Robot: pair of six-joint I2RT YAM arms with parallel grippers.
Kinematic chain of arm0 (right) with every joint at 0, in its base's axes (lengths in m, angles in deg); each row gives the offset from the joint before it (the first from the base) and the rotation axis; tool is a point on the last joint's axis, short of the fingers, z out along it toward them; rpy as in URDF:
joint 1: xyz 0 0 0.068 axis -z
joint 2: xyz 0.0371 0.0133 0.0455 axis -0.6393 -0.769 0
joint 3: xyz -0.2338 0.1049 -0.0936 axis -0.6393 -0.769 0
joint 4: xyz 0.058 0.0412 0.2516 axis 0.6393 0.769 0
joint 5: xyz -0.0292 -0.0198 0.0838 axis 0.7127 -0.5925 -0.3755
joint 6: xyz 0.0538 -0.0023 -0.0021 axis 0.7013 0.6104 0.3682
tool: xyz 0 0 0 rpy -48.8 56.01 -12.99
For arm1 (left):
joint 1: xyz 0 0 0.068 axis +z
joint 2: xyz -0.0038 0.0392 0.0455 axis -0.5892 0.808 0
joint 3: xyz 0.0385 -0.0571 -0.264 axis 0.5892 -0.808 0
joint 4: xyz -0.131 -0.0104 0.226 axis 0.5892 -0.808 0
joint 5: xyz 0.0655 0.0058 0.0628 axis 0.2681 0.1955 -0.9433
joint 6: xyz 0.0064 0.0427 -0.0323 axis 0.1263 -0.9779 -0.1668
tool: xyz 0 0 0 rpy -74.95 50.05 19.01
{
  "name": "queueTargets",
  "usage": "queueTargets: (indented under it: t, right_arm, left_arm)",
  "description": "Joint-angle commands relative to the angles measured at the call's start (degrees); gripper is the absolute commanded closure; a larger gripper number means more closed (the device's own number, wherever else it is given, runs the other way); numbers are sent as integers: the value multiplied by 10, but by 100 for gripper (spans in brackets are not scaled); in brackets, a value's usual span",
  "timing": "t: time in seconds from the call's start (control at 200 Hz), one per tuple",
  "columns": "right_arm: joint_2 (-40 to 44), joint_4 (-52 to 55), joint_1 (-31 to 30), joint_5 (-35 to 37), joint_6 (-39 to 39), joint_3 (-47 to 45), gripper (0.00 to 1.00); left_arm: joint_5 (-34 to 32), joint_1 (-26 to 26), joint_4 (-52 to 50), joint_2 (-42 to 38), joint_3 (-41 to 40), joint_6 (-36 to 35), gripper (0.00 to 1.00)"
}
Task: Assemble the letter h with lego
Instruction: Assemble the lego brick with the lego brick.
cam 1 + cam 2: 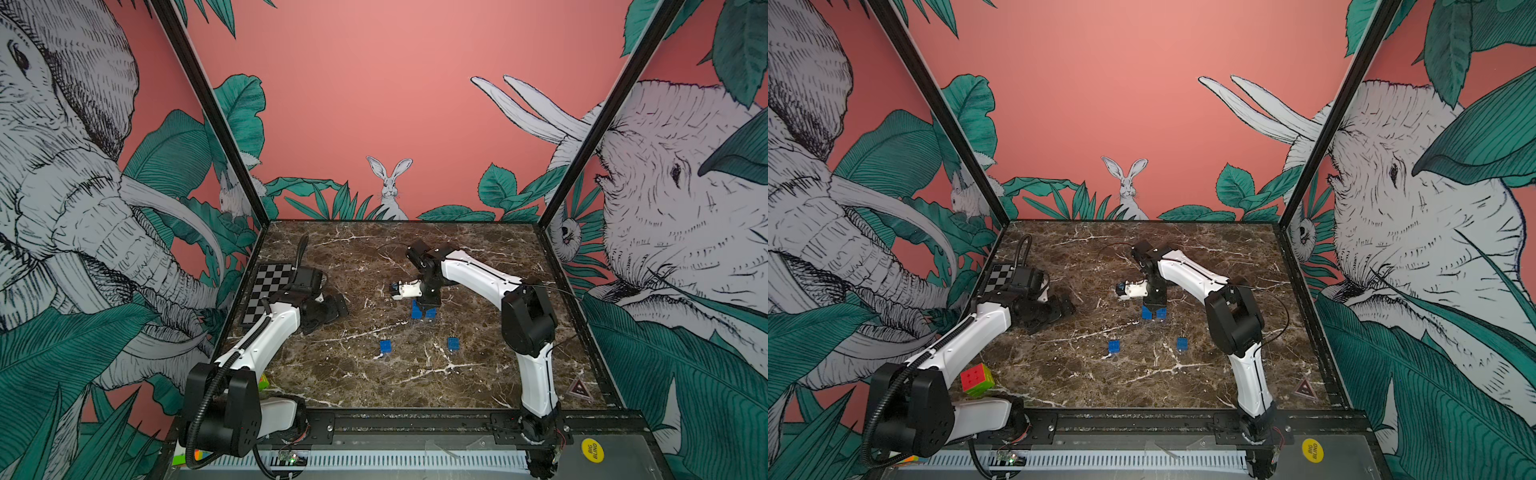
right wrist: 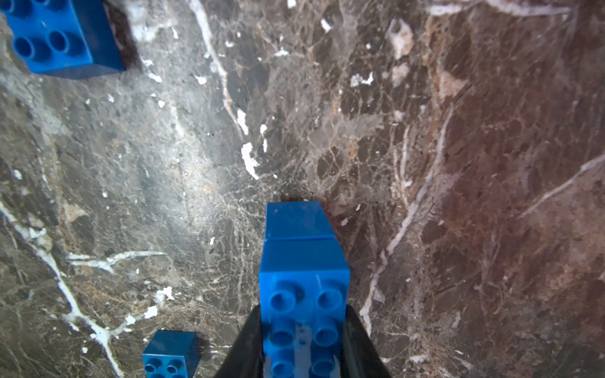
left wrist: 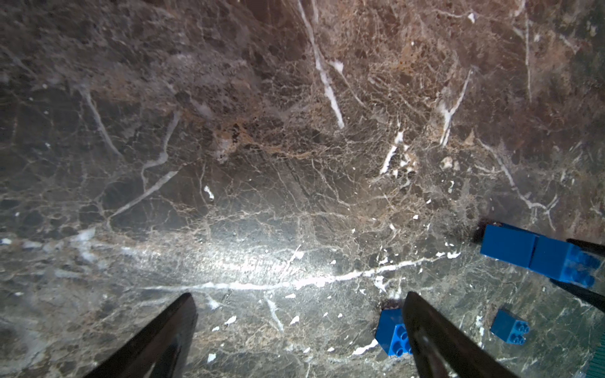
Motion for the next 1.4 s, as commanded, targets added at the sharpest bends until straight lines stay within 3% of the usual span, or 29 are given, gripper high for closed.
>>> queueTargets:
  t: [0.0, 1.396]
  right_arm:
    - [0, 12, 2, -12, -7, 1, 100]
    - [-31, -5, 4, 15, -10, 16, 100]
  left_arm:
    - [-8, -4, 0, -7, 8, 6, 1]
    - [-20, -7, 1, -6, 5, 2, 1]
